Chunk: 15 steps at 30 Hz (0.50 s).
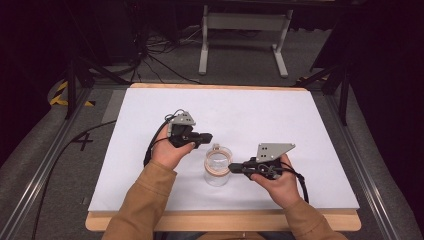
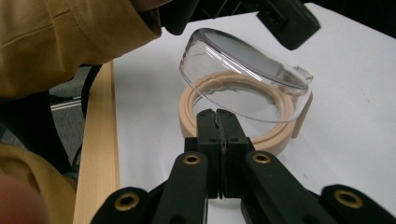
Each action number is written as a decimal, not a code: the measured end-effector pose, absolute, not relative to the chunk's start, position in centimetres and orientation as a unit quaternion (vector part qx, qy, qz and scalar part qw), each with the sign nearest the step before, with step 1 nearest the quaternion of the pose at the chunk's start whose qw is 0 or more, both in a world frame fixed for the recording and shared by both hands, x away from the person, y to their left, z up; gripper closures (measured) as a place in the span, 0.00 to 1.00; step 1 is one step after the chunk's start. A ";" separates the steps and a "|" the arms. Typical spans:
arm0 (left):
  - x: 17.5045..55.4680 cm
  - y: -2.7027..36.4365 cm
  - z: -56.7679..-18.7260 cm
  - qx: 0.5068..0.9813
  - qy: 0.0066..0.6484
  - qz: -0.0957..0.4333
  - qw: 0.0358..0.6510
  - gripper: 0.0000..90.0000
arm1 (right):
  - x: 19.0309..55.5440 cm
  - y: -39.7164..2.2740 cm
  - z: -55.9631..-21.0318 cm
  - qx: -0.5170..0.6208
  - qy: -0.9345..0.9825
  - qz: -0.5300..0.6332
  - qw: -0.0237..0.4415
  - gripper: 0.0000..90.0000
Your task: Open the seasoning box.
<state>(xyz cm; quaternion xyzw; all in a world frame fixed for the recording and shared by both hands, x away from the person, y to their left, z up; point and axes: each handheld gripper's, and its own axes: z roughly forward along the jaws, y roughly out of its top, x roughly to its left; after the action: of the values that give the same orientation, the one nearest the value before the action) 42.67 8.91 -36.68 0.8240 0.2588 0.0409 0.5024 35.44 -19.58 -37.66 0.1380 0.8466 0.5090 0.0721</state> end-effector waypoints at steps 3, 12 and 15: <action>42.0 10.3 -36.4 0.818 0.271 0.049 0.505 0.95 | 35.7 -19.5 -37.4 0.134 0.843 0.516 0.073 1.00; 40.5 13.0 -36.4 0.811 0.300 0.060 0.499 0.95 | 36.7 -19.3 -36.1 0.120 0.832 0.536 0.079 1.00; 39.8 13.9 -36.6 0.807 0.313 0.062 0.497 0.94 | 37.3 -19.2 -35.7 0.121 0.827 0.544 0.080 1.00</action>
<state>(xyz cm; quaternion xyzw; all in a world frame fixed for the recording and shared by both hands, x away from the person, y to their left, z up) 39.83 13.91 -36.64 0.8069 0.3125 0.0621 0.4973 37.32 -19.16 -35.73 0.1207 0.8267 0.5437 0.0800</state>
